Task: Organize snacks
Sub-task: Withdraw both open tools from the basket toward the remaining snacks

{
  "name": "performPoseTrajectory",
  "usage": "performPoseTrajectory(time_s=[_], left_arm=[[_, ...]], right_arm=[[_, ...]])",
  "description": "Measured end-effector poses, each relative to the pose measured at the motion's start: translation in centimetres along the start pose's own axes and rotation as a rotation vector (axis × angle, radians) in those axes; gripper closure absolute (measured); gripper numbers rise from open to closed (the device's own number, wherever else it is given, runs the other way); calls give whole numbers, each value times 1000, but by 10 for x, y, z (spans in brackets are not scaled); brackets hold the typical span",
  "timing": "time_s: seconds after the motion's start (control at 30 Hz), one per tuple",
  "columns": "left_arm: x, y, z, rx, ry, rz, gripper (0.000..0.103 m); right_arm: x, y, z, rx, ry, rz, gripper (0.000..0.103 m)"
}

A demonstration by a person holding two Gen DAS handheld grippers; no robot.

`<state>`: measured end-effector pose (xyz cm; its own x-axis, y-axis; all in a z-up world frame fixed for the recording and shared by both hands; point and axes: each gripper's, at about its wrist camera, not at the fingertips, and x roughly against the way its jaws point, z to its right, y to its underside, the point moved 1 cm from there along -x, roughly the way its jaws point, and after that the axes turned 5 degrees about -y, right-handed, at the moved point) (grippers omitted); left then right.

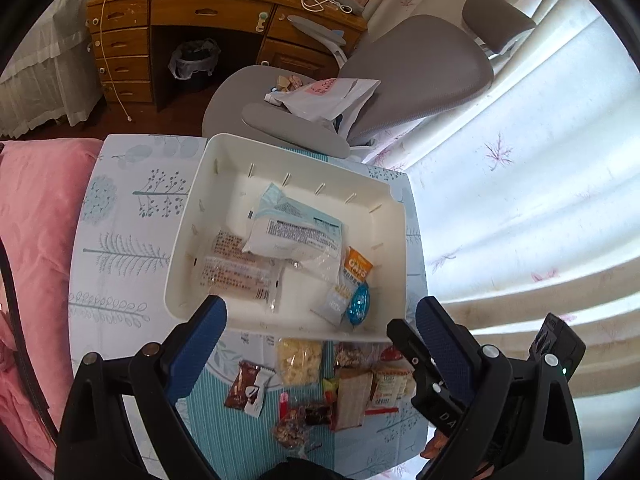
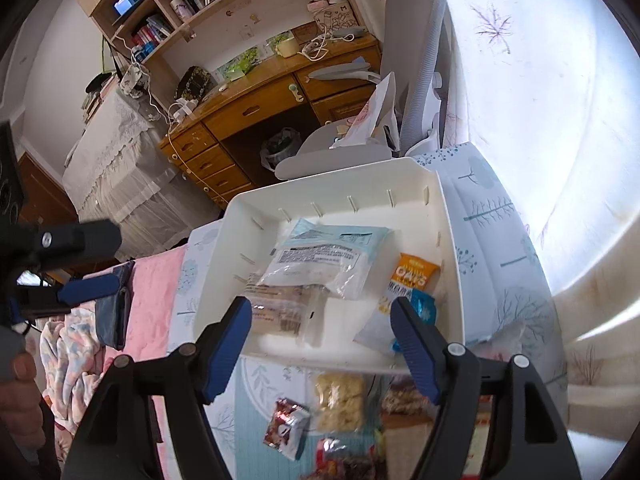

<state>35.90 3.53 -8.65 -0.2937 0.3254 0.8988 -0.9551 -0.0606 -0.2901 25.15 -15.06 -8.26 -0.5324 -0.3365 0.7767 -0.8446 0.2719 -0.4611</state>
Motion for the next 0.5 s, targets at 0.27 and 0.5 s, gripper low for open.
performPoseTrajectory(time_s=[0.27, 0.5], left_arm=[[45, 51, -17, -22, 28, 15, 8], [82, 105, -36, -47, 38, 28, 8]], right_arm=[[32, 32, -26, -4, 11, 25, 29], [63, 78, -54, -10, 17, 56, 29]])
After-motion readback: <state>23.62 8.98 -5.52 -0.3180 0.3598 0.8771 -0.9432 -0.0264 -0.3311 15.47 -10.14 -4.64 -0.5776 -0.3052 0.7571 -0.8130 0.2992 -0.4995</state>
